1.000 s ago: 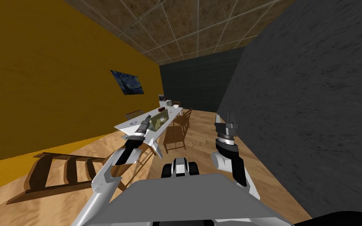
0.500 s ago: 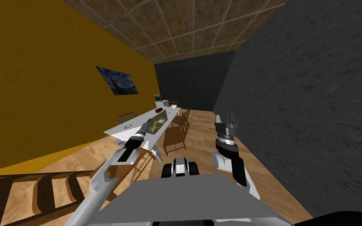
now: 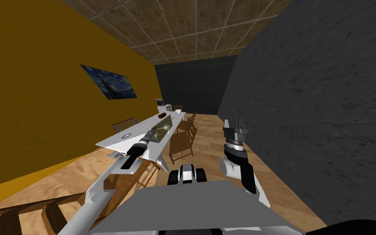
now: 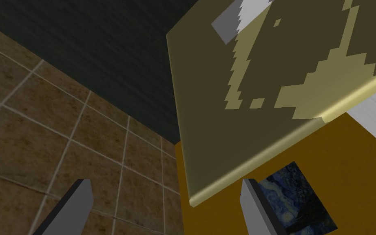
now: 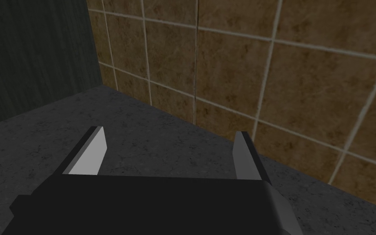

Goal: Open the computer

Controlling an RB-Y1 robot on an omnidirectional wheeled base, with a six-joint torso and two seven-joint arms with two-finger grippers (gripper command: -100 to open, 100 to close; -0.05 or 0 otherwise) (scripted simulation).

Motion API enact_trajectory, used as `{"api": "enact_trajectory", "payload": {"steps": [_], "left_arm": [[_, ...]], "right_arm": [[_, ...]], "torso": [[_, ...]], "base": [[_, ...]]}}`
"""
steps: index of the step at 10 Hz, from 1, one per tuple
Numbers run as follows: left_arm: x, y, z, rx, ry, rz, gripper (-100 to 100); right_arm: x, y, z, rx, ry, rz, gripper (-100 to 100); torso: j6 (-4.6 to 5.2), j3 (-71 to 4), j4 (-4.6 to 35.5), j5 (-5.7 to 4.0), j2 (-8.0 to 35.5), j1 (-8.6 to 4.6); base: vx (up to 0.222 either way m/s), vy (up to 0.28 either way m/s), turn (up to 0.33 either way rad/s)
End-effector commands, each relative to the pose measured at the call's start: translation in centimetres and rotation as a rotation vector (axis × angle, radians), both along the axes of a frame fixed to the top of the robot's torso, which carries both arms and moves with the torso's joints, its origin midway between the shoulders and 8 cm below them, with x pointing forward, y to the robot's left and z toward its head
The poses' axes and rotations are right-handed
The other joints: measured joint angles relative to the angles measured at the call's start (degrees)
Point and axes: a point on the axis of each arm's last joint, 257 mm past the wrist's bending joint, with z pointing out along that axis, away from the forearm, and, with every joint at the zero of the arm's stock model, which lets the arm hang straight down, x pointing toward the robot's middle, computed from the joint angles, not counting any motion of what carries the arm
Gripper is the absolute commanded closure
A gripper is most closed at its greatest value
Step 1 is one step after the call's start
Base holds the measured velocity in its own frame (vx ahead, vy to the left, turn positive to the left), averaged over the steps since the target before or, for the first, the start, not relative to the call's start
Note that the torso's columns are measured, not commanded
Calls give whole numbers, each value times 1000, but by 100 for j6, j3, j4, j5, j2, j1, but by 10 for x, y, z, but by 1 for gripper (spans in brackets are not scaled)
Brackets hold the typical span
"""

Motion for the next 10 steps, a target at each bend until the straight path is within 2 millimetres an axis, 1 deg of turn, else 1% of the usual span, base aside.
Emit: {"api": "enact_trajectory", "payload": {"steps": [1,2,3,4,5,6,7,10], "left_arm": [[4,20,-19,36,57,36,-100],[3,14,-14,28,43,27,-100],[3,15,-14,29,46,29,-100],[3,15,-14,28,46,29,100],[0,14,-15,-50,60,34,100],[0,14,-15,-50,60,34,100],[-1,14,-15,-89,67,36,100],[-5,11,-17,-206,90,41,100]], "right_arm": [[0,0,0,0,0,0,0],[0,0,0,0,0,0,0],[0,0,0,0,0,0,0],[0,0,0,0,0,0,0],[0,0,0,0,0,0,0],[0,0,0,0,0,0,0],[0,0,0,0,0,0,0],[0,0,0,0,0,0,0]], "torso": [[-2,0,0,0,-1,-3],[-1,-2,-1,-1,-4,-7],[-2,0,0,-4,0,-17],[-1,2,1,-5,4,-17],[1,2,3,-4,4,-12],[0,1,6,24,3,30],[4,2,-6,33,0,36],[1,-10,-19,21,-19,14]], "base": [[25,65,-90],[11,30,-20],[2,7,4],[0,0,0],[17,96,-34],[27,105,-23],[23,100,-10],[11,97,-42]]}}
